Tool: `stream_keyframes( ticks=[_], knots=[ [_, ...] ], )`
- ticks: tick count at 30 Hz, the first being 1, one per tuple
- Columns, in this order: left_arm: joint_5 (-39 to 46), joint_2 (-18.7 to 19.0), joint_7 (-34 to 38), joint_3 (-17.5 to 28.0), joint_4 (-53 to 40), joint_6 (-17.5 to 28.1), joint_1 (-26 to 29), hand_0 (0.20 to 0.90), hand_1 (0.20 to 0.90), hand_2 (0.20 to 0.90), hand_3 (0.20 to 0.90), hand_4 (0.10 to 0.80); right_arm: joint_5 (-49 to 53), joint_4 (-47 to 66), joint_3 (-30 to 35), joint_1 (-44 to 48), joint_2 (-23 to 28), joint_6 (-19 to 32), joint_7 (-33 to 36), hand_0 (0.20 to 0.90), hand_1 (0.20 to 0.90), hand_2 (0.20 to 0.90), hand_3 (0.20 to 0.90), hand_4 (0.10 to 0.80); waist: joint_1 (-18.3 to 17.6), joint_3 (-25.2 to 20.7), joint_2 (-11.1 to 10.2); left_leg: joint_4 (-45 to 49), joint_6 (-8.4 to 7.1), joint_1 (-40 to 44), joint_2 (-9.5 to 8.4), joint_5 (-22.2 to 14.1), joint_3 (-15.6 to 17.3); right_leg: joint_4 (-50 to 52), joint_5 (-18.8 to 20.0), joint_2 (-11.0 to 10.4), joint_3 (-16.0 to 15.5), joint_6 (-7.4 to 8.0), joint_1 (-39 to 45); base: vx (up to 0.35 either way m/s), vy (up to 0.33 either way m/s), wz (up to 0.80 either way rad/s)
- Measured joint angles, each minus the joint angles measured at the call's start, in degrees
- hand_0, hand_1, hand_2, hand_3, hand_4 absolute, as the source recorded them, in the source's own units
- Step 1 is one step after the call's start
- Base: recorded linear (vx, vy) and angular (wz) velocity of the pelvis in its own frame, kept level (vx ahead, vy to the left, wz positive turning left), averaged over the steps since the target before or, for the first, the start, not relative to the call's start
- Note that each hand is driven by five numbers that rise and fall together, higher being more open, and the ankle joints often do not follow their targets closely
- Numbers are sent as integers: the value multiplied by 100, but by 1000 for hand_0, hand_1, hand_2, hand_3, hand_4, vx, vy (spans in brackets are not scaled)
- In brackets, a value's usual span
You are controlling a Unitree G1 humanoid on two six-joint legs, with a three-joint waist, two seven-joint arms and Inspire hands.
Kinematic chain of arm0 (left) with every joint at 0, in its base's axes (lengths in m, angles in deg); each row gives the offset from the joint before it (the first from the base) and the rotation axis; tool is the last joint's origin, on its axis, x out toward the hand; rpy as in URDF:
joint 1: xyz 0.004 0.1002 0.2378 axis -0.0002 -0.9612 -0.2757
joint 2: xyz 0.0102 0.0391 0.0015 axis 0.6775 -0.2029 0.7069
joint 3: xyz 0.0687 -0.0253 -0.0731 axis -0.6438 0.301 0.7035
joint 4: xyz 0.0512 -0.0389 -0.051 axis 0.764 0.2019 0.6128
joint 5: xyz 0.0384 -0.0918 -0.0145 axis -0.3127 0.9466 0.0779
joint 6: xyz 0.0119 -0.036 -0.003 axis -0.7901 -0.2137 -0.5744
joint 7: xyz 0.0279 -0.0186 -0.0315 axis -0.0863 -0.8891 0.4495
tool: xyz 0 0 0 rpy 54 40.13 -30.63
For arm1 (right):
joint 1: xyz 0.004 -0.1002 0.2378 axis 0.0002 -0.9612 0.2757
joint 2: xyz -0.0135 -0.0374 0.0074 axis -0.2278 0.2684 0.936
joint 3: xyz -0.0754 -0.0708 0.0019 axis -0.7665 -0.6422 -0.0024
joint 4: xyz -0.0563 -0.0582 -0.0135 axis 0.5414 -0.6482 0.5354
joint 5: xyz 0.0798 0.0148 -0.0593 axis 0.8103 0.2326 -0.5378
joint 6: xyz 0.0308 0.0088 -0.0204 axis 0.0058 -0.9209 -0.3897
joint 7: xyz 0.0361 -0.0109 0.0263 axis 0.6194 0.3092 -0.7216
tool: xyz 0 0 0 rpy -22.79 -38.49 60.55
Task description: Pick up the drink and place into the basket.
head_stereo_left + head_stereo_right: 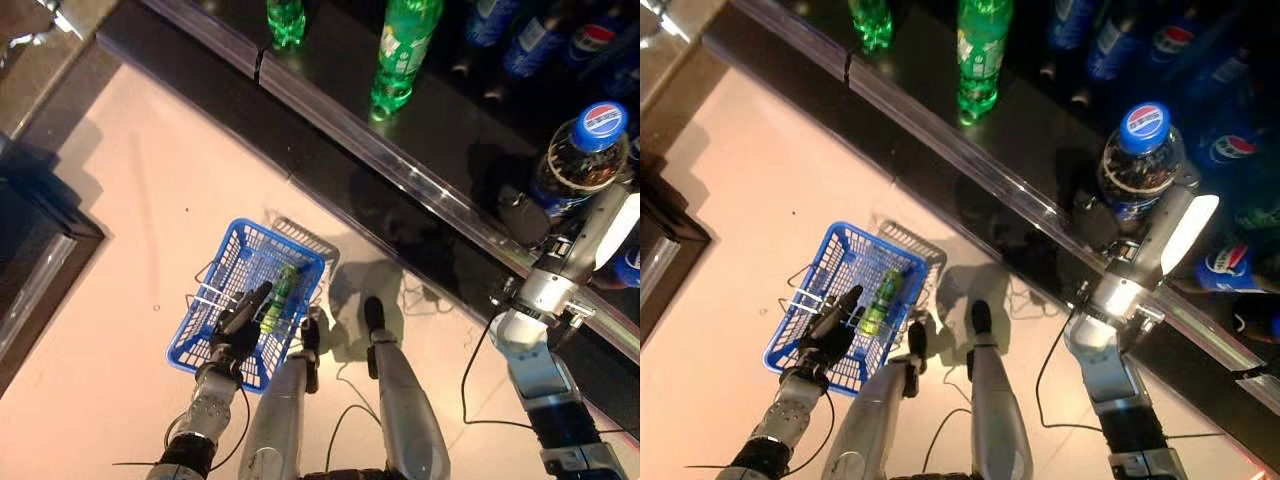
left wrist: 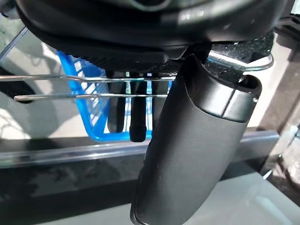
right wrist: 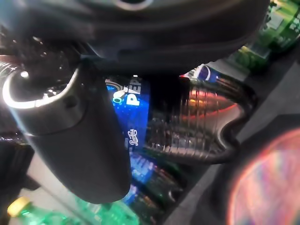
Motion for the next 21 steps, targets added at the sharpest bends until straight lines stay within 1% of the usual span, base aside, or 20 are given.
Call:
stream_keyframes(
  ticks=[3,5,6,8,11,14,15,17,21],
  knots=[
    [-10,-23,0,-1,-5,13,-63,300,300,300,200,100,12,242,-2,-110,170,72,-413,300,300,300,200,100,-27,0,4,-41,14,162,-3,3,20,-119,55,0,33,31,194,80,79,-8],
    [-25,-75,-1,0,-14,19,-135,300,300,300,200,100,150,461,-20,-214,318,170,-999,300,300,300,200,100,7,-1,2,-196,29,476,-21,13,5,-283,79,3,105,53,495,77,53,-16],
    [-30,-81,-1,0,-20,18,-155,300,300,300,200,100,291,525,-23,-252,326,206,-1165,300,300,300,200,100,-7,-1,3,-227,31,545,-21,15,1,-307,78,-4,103,55,557,72,63,-8],
    [-40,-101,-2,4,-129,35,-271,300,300,300,200,100,924,833,-69,-467,320,365,-1778,300,300,300,200,100,-8,-5,5,-355,39,784,-23,21,-10,-439,91,-22,89,74,808,61,58,2],
    [-144,-120,-1,4,-173,40,-294,300,300,300,200,100,1663,980,-259,-560,292,395,-2537,300,300,300,200,100,-7,-8,4,-515,71,1031,-48,74,-45,-549,102,-62,53,114,1046,68,38,8],
    [-425,-122,3,4,-304,38,-298,300,300,300,200,100,1992,979,-566,-765,288,373,-3076,300,300,300,200,100,26,-11,2,-758,65,1363,-67,146,-232,-764,96,-116,-165,98,1435,74,20,35],
    [-582,-105,7,4,-443,13,-314,300,300,300,200,100,2067,970,-764,-837,284,309,-3341,300,300,300,200,100,39,-14,1,-978,54,1574,-83,247,-370,-911,124,-156,-309,59,1677,66,12,43],
    [-760,-77,7,4,-562,-30,-313,300,300,300,200,100,2094,957,-942,-883,287,235,-3550,300,300,300,200,100,73,-15,0,-1190,39,1798,-94,358,-493,-1064,137,-189,-464,43,1917,53,20,45],
    [-1321,134,8,-2,-1058,-351,-308,300,300,300,200,100,2560,921,-1253,-896,259,-45,-4018,300,300,300,200,100,281,-40,30,-1775,-6,2316,-79,590,-850,-1519,166,-235,-847,6,2515,39,41,44]
  ],
)
